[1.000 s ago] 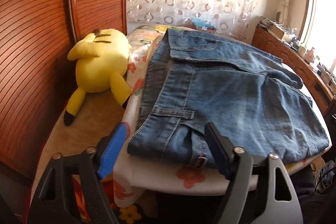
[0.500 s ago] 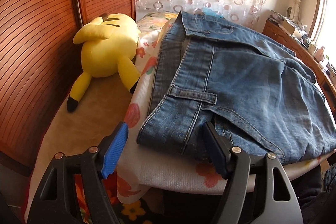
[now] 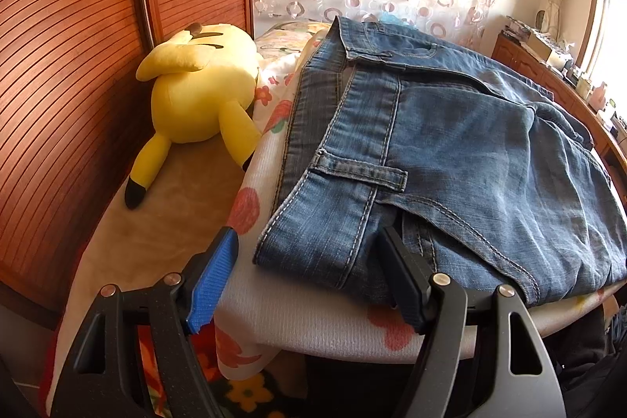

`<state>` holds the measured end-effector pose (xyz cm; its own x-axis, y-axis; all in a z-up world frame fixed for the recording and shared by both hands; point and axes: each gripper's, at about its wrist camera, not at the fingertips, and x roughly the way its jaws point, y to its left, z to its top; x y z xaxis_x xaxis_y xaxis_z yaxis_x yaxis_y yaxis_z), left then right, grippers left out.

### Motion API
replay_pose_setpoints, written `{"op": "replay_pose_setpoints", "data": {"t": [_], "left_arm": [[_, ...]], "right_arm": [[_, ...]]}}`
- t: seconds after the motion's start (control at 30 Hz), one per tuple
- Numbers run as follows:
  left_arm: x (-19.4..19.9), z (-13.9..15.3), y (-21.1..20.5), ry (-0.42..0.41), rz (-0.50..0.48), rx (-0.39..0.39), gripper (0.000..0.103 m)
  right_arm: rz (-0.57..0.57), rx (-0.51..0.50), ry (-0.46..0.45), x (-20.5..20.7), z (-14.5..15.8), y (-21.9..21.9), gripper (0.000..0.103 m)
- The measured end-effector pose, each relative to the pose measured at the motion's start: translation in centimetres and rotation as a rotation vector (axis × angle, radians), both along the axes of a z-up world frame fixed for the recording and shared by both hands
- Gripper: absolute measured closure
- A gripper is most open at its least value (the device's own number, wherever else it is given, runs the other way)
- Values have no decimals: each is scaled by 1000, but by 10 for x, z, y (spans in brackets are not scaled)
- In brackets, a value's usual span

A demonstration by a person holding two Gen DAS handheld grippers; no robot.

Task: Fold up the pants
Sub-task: 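Move both grippers down toward the hem of the jeans leg, then close the right gripper on the leg hem while the left gripper pinches denim beside it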

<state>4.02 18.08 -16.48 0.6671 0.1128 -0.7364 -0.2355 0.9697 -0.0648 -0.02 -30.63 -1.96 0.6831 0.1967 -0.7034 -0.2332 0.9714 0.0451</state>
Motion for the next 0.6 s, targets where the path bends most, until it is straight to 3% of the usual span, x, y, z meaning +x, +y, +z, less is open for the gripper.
{"op": "replay_pose_setpoints", "data": {"t": [0.3,0.6], "left_arm": [[1,1,-1,6,5,-9,29],[-4,4,6,-20,3,-78,39]], "right_arm": [[38,-4,6,14,2,7,84],[61,1,-55,16,19,12,89]]}}
